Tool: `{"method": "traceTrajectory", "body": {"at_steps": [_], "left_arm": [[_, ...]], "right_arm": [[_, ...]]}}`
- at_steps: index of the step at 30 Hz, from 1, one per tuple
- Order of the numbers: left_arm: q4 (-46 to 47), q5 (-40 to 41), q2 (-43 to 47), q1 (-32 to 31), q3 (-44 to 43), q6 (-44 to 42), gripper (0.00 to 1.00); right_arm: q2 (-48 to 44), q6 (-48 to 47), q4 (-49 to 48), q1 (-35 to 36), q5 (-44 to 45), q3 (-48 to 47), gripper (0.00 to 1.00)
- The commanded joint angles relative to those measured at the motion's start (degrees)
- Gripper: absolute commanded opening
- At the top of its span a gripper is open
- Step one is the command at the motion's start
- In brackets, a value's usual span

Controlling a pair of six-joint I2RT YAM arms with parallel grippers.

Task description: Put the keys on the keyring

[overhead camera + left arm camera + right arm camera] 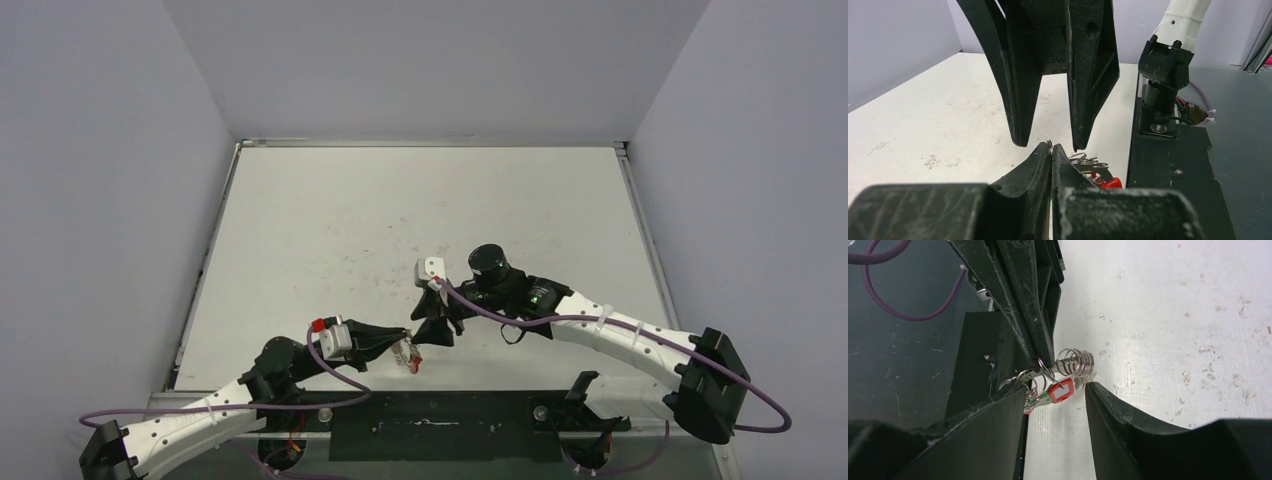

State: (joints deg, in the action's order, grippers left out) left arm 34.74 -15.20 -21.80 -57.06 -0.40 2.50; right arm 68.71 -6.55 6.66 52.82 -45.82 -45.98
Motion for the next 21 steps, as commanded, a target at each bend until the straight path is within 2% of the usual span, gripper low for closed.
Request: {"method": "traceTrajectory", "body": {"at_steps": [1,6,14,18,21], "left_arm": [[3.2,0.0,0.6,-0.2,-0.9,0.2,0.00],[3.1,-0.3,0.7,-0.2,-1.1,0.2,0.00],[1.7,-0.4,1.5,-0.2,-1.3,0.2,0.00],[1.6,-0.2,1.7,-0.2,-1.4,0.2,0.00],[1.6,-0.1,1.8,-0.3,-1.4,0.1,0.00]], "right_arm": [[-2.1,0.4,-5.7,0.1,-3.1,-0.2,0.48],[0.4,1.1,-7.6,0.4,-4.5,-0.3,0.43],[2.2,0.8,-8.2,0.8,-5.4,-1.0,0.30],[2.1,0.0,-7.9,0.8,-5.9,-1.0,0.08],[1.9,-0.3,-7.8,0.8,-6.0,-0.7,0.00]]}}
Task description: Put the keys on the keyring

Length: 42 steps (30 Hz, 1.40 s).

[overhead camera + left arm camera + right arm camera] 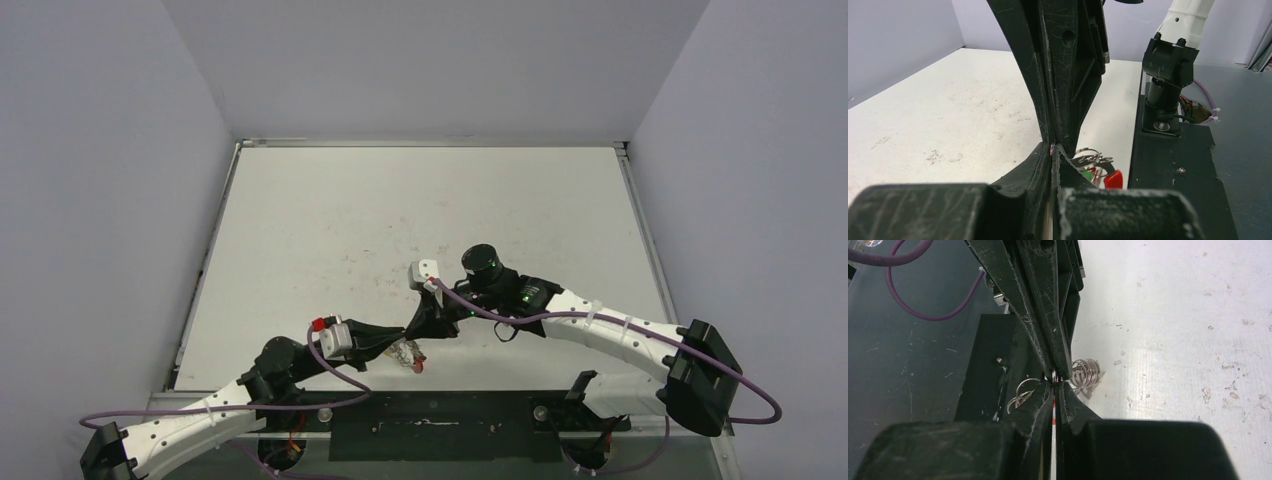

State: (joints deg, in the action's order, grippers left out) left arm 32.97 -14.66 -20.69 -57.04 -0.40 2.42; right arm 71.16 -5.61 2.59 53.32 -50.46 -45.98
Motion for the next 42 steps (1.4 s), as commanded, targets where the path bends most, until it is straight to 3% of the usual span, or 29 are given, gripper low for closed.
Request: {"method": "traceTrajectory", "body": {"at_steps": [1,6,12,16,22,30,35,42], "left_arm": [[3.4,-0.6,0.6,-0.3,-1.3,0.2,0.00],[3.0,-0.2,1.1,-0.3,-1.4,-0.1,0.00],[-3.5,0.3,4.3,-0.3,-3.3,-1.9,0.01],[-11.3,0.9,7.4,-0.3,-5.8,-4.3,0.14],[-25.5,2.4,10.2,-0.3,-11.1,-7.0,0.26],[-45.4,3.6,3.1,-0.3,-21.8,-9.2,0.40],[-46.3,1.0,-5.2,-0.4,-25.4,-10.1,0.43],[-34.2,-2.2,-10.0,-0.5,-21.7,-9.0,0.43]], "right_arm": [[-0.7,-1.4,-3.7,0.3,-1.4,-0.6,0.00],[-1.5,-2.4,-2.8,0.3,-1.0,-0.8,0.00],[-2.1,-6.0,6.0,0.2,0.4,-3.8,0.00],[-2.4,-8.2,11.1,0.2,1.4,-5.8,0.00],[-2.1,-10.1,17.5,0.4,4.6,-9.3,0.00],[2.9,-12.2,32.8,4.2,16.1,-19.1,0.00],[7.3,-10.1,37.9,6.1,19.1,-24.4,0.00],[10.8,-7.6,39.8,7.7,19.4,-28.1,0.00]]}}
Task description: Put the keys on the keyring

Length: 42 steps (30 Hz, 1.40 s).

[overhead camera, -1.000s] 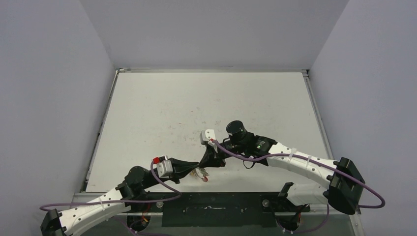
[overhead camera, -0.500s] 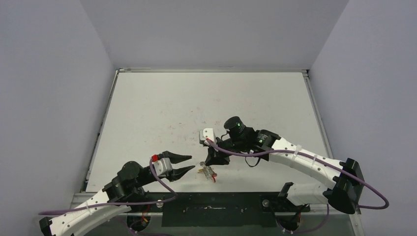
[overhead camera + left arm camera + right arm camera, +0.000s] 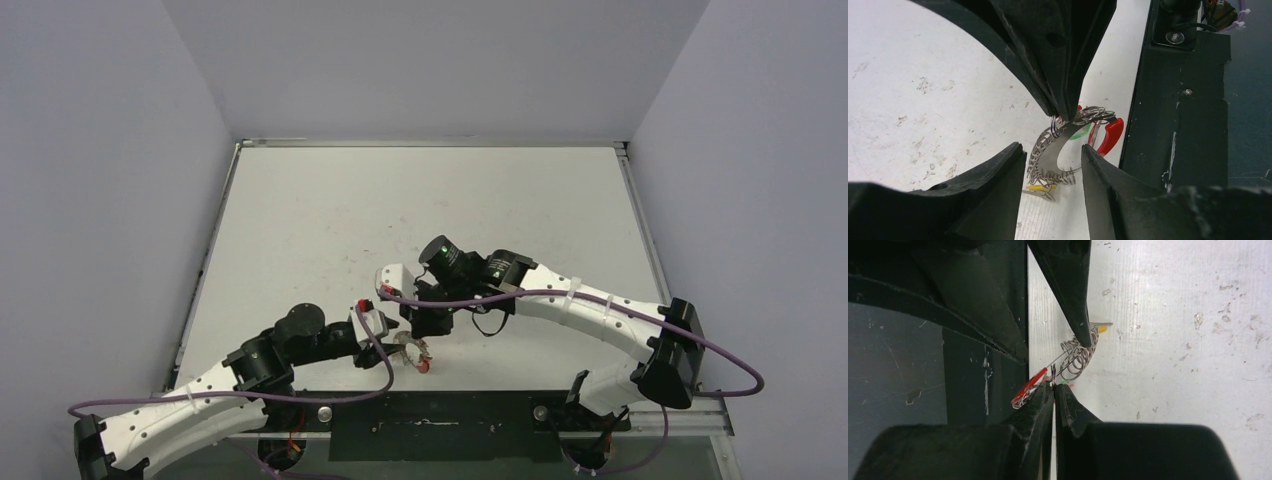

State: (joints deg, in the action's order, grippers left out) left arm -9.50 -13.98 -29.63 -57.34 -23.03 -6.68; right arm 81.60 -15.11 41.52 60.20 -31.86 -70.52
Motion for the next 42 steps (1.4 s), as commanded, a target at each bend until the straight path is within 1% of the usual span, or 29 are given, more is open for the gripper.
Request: {"method": "traceTrajectory", "body": {"at_steps": [1,2,5,7,9,12,13,15,16,20,22,23,24,26,27,29,31,34,42], "left_arm": [[8.7,-3.1,-1.4,-0.2,1.3,0.2,0.41],[10.8,-3.4,-1.8,-0.2,1.5,0.3,0.39],[13.4,-4.3,-2.7,-0.2,2.2,0.7,0.29],[14.8,-4.6,-3.2,-0.1,2.9,1.1,0.25],[15.4,-4.7,-3.7,-0.2,3.2,1.1,0.21],[16.2,-5.0,-4.2,-0.2,3.6,1.1,0.11],[16.4,-5.0,-4.3,-0.1,3.6,1.0,0.09],[16.8,-5.1,-4.3,-0.1,3.8,1.0,0.01],[17.1,-5.1,-4.2,-0.2,3.8,1.0,0.00],[18.4,-4.7,-3.6,-0.2,4.6,1.6,0.00],[19.5,-4.5,-2.9,-0.2,5.5,2.2,0.00],[20.6,-4.4,-2.5,-0.1,6.0,2.5,0.00],[21.9,-4.2,-2.0,-0.1,6.7,2.8,0.00],[25.4,-3.7,-1.0,-0.2,8.7,3.8,0.00],[27.3,-3.4,-0.6,-0.1,9.8,4.4,0.00],[31.6,-2.9,0.4,-0.2,12.4,5.4,0.00],[34.6,-2.5,1.3,-0.2,14.2,5.7,0.00],[38.3,-2.2,2.7,-0.2,16.2,5.9,0.00],[44.6,-3.4,6.2,-0.4,19.5,5.5,0.00]], "right_arm": [[0.4,2.2,0.2,0.9,0.6,-3.3,0.00],[0.4,2.4,-0.2,0.9,0.4,-3.2,0.00],[0.5,2.7,-0.6,1.1,0.1,-3.0,0.00],[0.6,2.8,-0.8,1.1,0.0,-2.9,0.00],[0.5,2.9,-1.1,1.2,-0.3,-2.8,0.00],[0.5,3.1,-1.2,1.1,-0.4,-2.7,0.00],[0.5,3.1,-1.2,1.2,-0.3,-2.6,0.00],[0.5,3.0,-1.2,1.2,-0.3,-2.6,0.00],[0.5,3.0,-1.2,1.1,-0.3,-2.5,0.00],[0.4,2.6,-1.5,1.0,0.4,-2.0,0.01],[-0.1,2.8,-2.5,0.6,0.7,-1.3,0.08],[-0.6,2.9,-3.2,0.2,0.5,-0.7,0.13],[-1.2,3.0,-4.2,-0.3,0.0,-0.1,0.20],[-3.1,3.3,-6.4,-1.8,-2.5,1.6,0.29],[-4.1,3.7,-7.7,-2.8,-3.9,2.5,0.35],[-6.0,4.3,-10.3,-4.9,-6.8,4.6,0.44],[-8.0,4.3,-12.8,-7.1,-9.6,6.7,0.47],[-11.0,2.7,-16.4,-8.1,-12.3,10.3,0.48],[-16.5,-1.4,-29.0,-8.6,-19.3,20.3,0.46]]}}
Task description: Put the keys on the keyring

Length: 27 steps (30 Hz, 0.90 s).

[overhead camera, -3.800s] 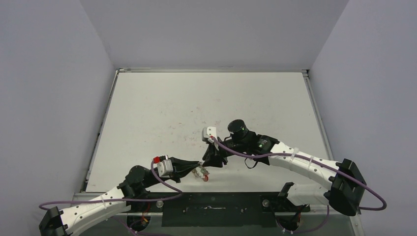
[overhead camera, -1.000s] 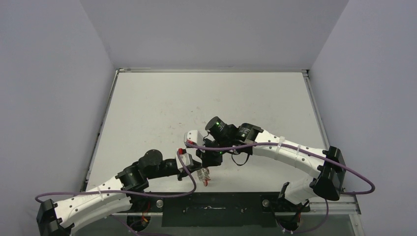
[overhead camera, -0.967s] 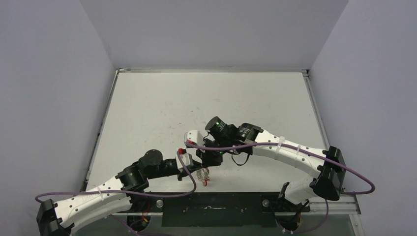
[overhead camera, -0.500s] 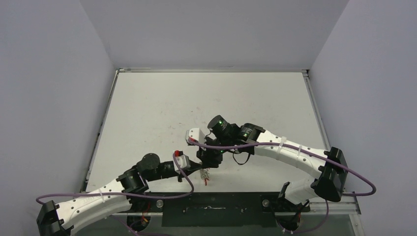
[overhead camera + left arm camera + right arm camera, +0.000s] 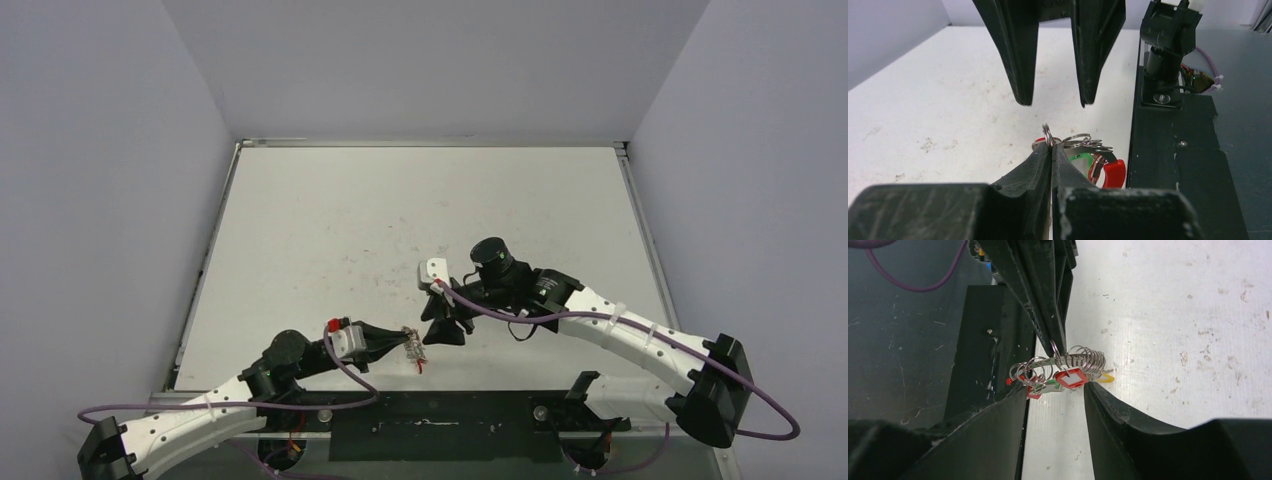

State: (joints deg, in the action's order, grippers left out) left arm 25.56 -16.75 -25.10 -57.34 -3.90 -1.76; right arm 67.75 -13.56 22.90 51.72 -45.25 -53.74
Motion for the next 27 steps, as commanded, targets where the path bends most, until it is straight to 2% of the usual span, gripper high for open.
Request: {"method": "traceTrajectory", "body": {"at_steps": [1,11,15,18,21,24,27], "left_arm": [[9.6,-0.6,2.0,-0.3,0.5,0.6,0.00],[9.0,-1.7,1.8,-0.4,0.1,0.7,0.00],[9.1,-1.9,1.1,-0.3,-0.3,0.6,0.00],[9.4,-1.9,0.9,-0.4,-0.2,0.5,0.00],[9.5,-1.7,1.1,-0.3,-0.1,0.4,0.00],[9.3,-1.6,1.6,-0.3,-0.1,0.2,0.00],[9.1,-1.3,1.8,-0.3,0.0,0.2,0.00]], "right_arm": [[-3.0,-3.0,-11.9,-0.1,-6.4,4.4,0.46],[-1.3,0.5,-21.4,-0.1,-7.4,7.2,0.46],[0.1,2.4,-24.4,-0.1,-8.1,7.2,0.42],[1.0,2.9,-25.2,0.0,-9.1,7.2,0.32],[1.5,2.4,-24.1,0.0,-9.5,6.9,0.14],[1.5,1.9,-23.3,0.0,-10.6,6.7,0.01],[1.2,1.5,-23.1,0.0,-11.4,6.6,0.00]]}}
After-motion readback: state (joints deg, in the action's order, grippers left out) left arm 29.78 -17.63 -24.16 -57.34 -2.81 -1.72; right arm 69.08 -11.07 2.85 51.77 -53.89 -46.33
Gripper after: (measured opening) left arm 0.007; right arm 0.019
